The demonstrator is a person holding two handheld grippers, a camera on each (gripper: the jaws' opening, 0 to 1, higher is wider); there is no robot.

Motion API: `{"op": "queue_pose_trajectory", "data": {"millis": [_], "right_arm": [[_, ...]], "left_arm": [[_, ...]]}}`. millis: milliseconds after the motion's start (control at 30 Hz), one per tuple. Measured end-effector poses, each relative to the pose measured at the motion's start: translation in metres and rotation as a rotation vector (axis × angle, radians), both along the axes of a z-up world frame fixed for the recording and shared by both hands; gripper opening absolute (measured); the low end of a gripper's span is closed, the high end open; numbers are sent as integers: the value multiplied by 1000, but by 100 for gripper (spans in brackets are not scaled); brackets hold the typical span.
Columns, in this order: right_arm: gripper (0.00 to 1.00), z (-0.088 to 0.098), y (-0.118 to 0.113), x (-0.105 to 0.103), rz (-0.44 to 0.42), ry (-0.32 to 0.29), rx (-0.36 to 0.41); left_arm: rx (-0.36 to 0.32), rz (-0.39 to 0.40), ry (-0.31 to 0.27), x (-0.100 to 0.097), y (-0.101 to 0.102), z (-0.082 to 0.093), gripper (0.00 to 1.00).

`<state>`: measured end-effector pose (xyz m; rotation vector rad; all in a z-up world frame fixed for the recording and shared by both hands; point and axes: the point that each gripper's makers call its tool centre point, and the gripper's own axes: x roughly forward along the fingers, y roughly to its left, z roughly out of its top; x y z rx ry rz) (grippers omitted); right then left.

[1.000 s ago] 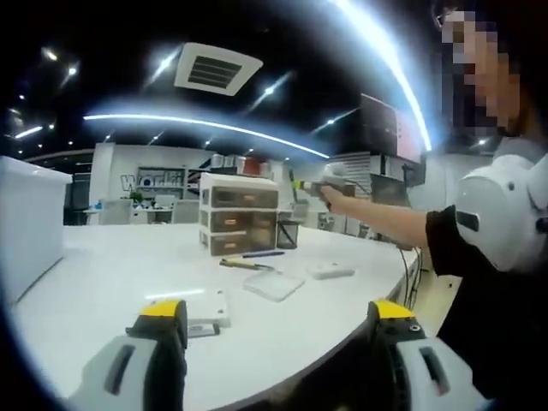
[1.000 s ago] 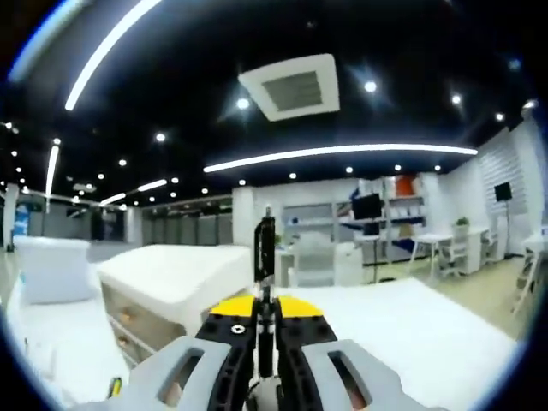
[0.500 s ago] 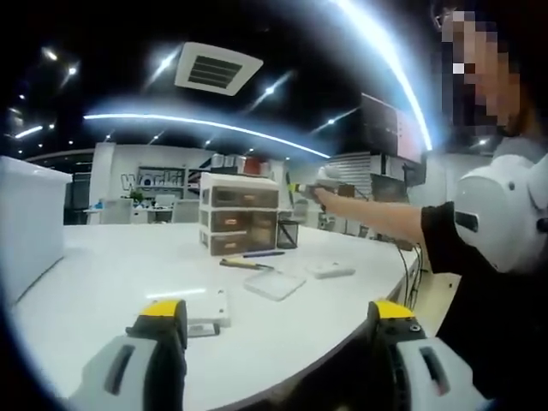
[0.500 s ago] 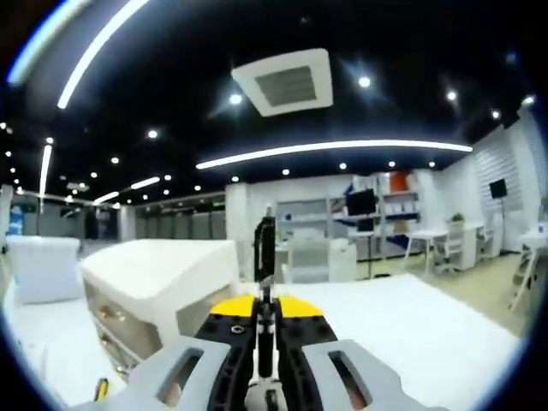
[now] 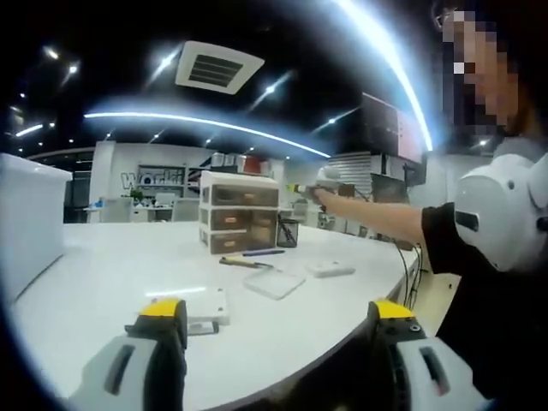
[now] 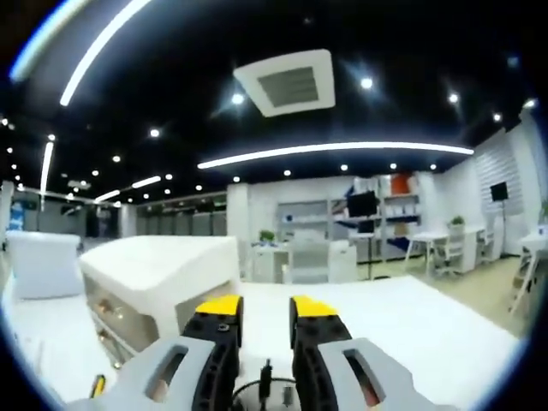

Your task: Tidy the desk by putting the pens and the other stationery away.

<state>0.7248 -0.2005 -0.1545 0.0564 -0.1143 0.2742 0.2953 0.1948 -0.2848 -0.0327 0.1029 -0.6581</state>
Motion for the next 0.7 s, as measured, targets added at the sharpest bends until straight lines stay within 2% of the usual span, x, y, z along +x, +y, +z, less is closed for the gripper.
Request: {"op": "queue_pose_trajectory", "data": {"millis": [133, 400, 700], "right_arm": [[24, 0, -3, -8, 8, -10, 7], [27, -7, -11, -37, 43, -16, 37], [33, -28, -17, -105, 111, -17, 51]], "left_arm": [[1, -3, -2, 0, -2, 0, 86], [2, -11, -8, 1, -5, 1, 86], [5, -12, -15, 3, -3, 4, 86]]}}
